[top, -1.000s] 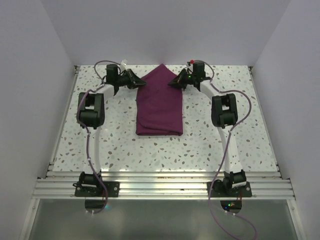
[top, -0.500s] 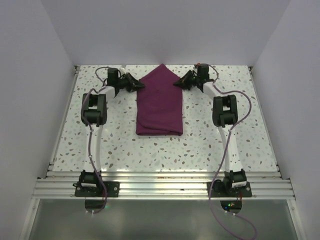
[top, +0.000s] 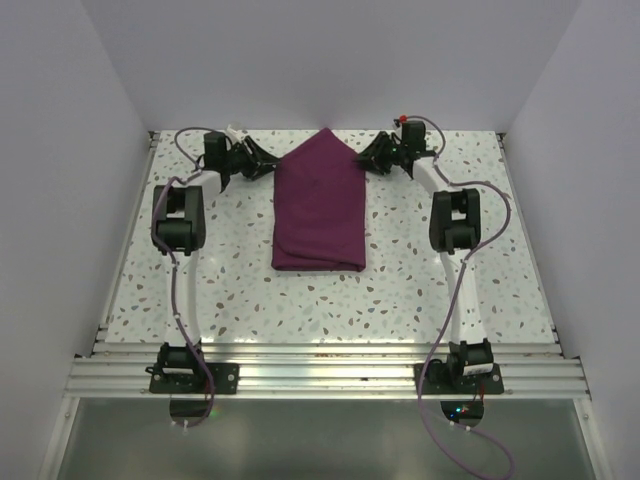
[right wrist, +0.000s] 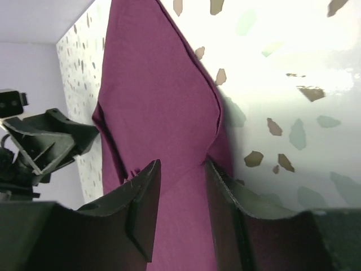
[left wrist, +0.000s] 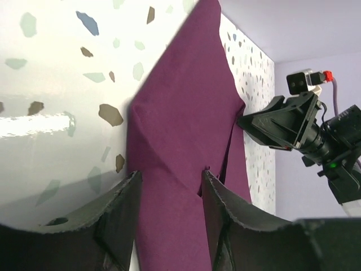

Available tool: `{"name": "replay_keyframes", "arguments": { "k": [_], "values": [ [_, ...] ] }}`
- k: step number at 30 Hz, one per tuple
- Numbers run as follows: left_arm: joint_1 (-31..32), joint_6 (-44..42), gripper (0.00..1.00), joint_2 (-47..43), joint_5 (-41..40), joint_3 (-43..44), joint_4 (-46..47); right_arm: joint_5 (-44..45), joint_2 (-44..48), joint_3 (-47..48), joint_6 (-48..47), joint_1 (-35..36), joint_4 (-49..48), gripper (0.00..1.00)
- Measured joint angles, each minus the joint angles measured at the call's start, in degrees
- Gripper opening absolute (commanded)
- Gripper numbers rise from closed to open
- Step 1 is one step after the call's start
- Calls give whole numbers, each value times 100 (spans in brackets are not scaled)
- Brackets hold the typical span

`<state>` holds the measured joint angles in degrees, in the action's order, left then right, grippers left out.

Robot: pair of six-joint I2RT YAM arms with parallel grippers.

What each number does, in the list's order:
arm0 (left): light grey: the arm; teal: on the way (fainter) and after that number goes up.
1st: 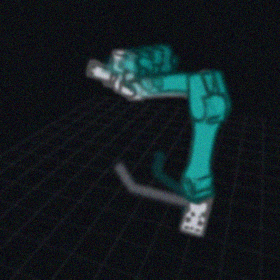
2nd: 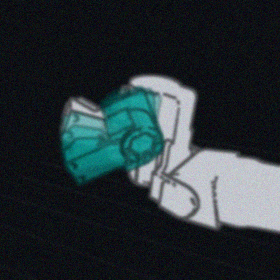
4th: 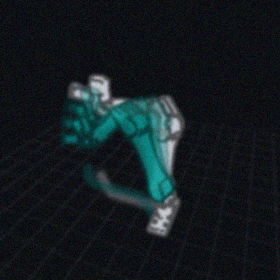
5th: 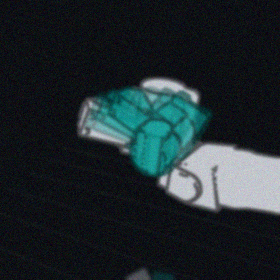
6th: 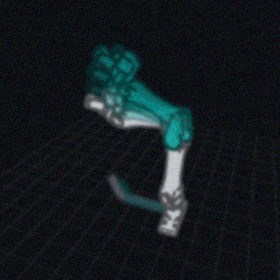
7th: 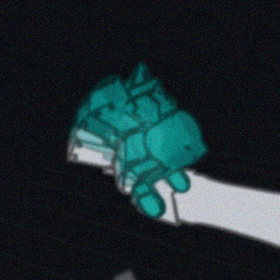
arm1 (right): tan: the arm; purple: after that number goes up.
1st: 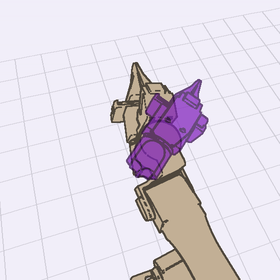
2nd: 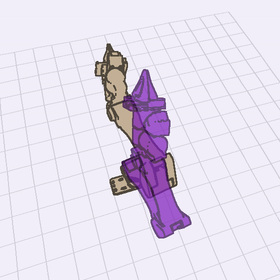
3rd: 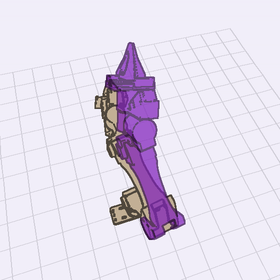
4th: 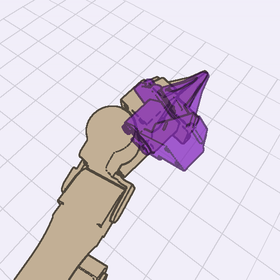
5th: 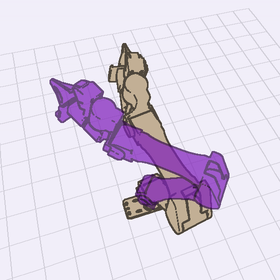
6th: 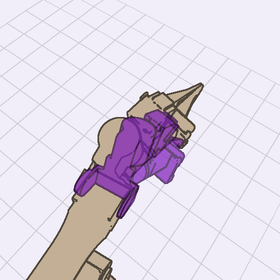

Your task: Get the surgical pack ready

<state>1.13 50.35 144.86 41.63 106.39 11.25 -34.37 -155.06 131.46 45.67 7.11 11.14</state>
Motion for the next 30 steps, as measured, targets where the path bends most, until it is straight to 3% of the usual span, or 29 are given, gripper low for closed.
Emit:
{"name": "replay_keyframes", "arguments": {
  "k": [6, 18, 25, 30],
  "values": [
    [-42, -160, 57, -101, -345, -127, 125, 111, 157, -107, -461, -83, 179, 47],
    [-46, -138, 58, 162, -466, 181, 201, 352, 352, -269, -846, -184, 354, 52],
    [-48, 20, 40, 166, -376, -92, 560, 313, 505, -520, -857, -289, 376, 48],
    [-52, -55, 36, -232, -284, -702, 566, 308, 1091, -1257, -896, -291, 566, 47]
  ]
}}
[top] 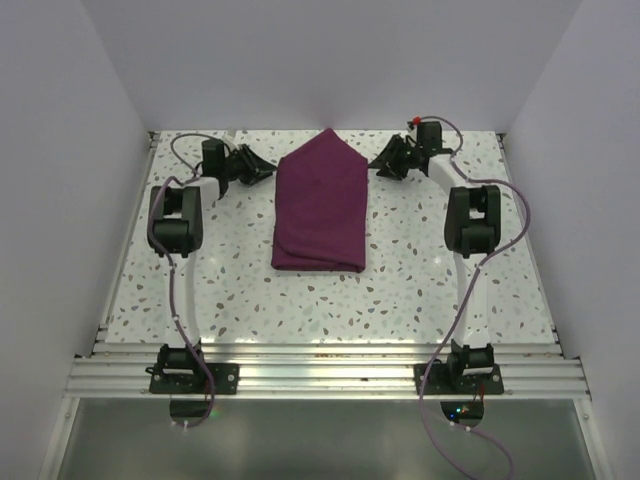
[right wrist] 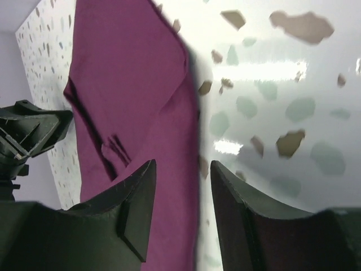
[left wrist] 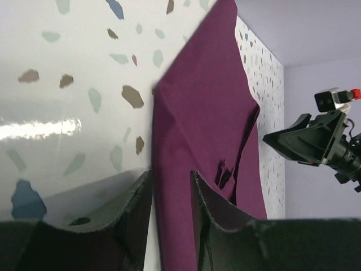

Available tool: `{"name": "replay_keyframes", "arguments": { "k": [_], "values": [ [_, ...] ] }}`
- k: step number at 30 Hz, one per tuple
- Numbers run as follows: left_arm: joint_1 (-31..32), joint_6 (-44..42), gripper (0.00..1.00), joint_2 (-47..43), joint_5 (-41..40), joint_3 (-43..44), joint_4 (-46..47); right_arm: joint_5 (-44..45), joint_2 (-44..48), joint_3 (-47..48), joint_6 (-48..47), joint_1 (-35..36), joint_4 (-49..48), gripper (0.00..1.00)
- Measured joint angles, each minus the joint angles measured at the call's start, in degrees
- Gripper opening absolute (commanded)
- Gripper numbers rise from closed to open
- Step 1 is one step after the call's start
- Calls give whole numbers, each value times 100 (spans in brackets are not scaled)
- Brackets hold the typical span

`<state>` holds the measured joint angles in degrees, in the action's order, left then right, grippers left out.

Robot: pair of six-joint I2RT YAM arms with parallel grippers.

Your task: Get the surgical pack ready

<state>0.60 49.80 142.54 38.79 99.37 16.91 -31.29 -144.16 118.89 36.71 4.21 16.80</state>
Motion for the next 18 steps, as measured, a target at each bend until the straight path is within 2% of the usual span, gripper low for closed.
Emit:
{"name": "replay_keyframes", "arguments": {
  "k": [5, 6, 10, 13, 18],
  "values": [
    [0, -313, 33, -938, 0, -686, -306, -59, 1040, -857, -149, 33, 208, 40],
    [0, -374, 32, -1163, 4, -791, -354, -127, 1248, -997, -170, 42, 243, 33],
    [15, -442, 23, -1982, 225, -1228, -337, -446, 1873, -1541, -199, 162, 229, 21],
    [74, -413, 17, -2181, 599, -1443, -256, -782, 1947, -1851, -203, 378, 212, 12],
    [280, -223, 16, -1847, 1283, -1751, -144, -1287, 1351, -1869, -181, 649, 310, 5]
  ]
}}
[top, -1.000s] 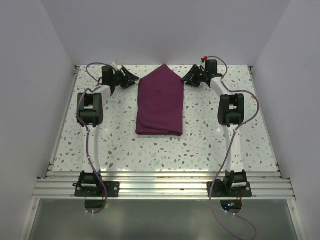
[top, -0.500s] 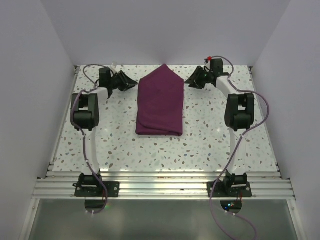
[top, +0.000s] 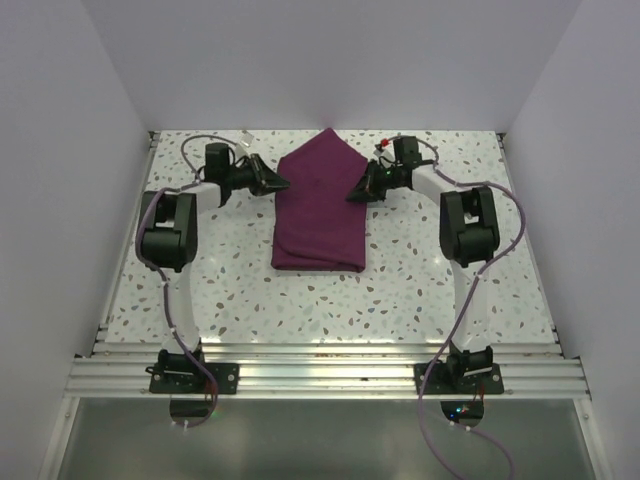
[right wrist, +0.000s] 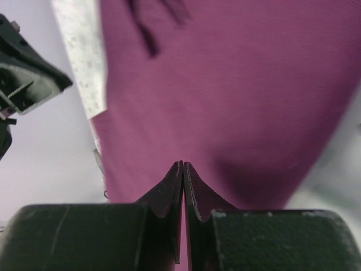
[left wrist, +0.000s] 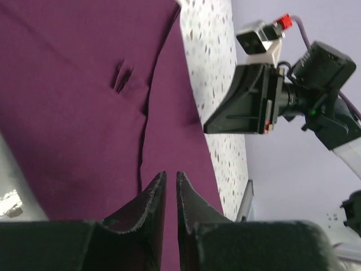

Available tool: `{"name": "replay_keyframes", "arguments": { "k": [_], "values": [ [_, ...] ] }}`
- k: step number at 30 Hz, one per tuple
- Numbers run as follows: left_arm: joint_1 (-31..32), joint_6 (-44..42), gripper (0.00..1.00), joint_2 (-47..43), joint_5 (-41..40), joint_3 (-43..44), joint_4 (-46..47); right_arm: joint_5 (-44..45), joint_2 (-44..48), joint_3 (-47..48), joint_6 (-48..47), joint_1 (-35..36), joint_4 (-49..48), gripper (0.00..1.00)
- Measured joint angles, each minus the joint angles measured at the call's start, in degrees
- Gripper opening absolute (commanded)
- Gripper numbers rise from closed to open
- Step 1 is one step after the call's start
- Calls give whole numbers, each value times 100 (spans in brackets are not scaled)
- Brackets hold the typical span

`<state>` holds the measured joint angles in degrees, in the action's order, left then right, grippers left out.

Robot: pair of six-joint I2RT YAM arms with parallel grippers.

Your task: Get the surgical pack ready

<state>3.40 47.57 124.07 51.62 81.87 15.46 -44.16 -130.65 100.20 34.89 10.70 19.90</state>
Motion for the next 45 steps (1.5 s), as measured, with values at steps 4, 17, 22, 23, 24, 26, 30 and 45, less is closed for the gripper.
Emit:
{"name": "replay_keyframes", "arguments": {
  "k": [4, 17, 22, 23, 24, 26, 30, 45],
  "values": [
    [96, -37, 12, 577, 431, -42, -197, -76, -612, 76, -7, 7, 92, 2],
    [4, -994, 16, 1060, 400, 671, -2262, -31, -920, 778, -240, -37, 817, 0],
    [20, -1078, 29, 640, 92, 675, -2426, -37, -778, 844, -146, -7, 807, 0],
    [39, -1075, 31, 546, 79, 682, -2409, -42, -726, 848, -122, 15, 791, 0],
    [63, -1073, 33, 466, 72, 695, -2385, -48, -688, 872, -79, 50, 776, 0],
    [140, -1073, 34, 352, 76, 728, -2332, -61, -656, 942, -2, 144, 708, 0],
    [426, -964, 33, 313, 179, 715, -2142, -98, -656, 994, 190, 444, 487, 0],
    [256, -868, 21, 997, 446, 772, -2673, -39, -1384, 1523, -107, 647, 1145, 0]
  ]
}}
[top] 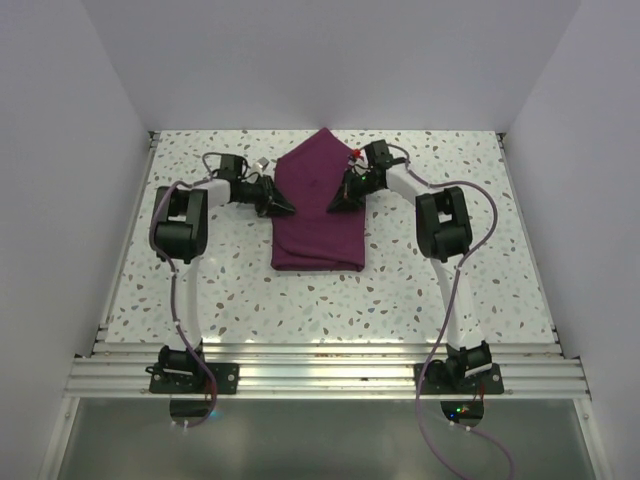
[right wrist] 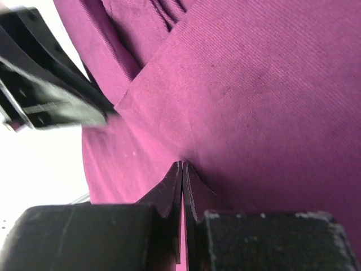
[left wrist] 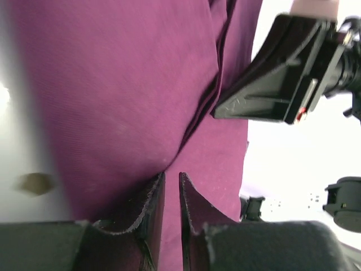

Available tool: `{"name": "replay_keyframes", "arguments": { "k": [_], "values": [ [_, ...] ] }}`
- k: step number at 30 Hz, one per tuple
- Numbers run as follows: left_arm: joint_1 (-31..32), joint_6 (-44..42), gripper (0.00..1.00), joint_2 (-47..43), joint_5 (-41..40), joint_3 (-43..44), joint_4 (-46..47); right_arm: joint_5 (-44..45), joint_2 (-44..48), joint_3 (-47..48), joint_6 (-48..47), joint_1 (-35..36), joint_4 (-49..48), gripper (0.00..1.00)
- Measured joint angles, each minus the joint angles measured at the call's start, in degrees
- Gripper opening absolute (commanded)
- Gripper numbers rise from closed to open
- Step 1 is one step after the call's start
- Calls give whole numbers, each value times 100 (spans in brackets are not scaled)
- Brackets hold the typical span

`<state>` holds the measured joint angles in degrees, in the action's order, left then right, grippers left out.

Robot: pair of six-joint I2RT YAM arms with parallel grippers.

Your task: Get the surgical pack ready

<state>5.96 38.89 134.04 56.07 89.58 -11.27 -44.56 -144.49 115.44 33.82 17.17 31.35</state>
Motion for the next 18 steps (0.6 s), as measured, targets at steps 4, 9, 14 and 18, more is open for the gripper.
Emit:
{"name": "replay_keyframes", "arguments": {
  "k": [4, 9, 14, 18],
  "values": [
    [-157, -127, 23, 63, -120, 321, -289, 160, 0, 160, -269, -37, 297, 0],
    [-229, -214, 25, 63, -162, 352, -415, 190, 83, 210, -505, -151, 629, 0],
    [-219, -210, 25, -72, -175, 177, -402, 192, 616, -140, -649, -306, 675, 0],
    [-221, -210, 24, -101, -210, 66, -354, 149, 1161, -715, -686, -448, 511, 0]
  ]
}}
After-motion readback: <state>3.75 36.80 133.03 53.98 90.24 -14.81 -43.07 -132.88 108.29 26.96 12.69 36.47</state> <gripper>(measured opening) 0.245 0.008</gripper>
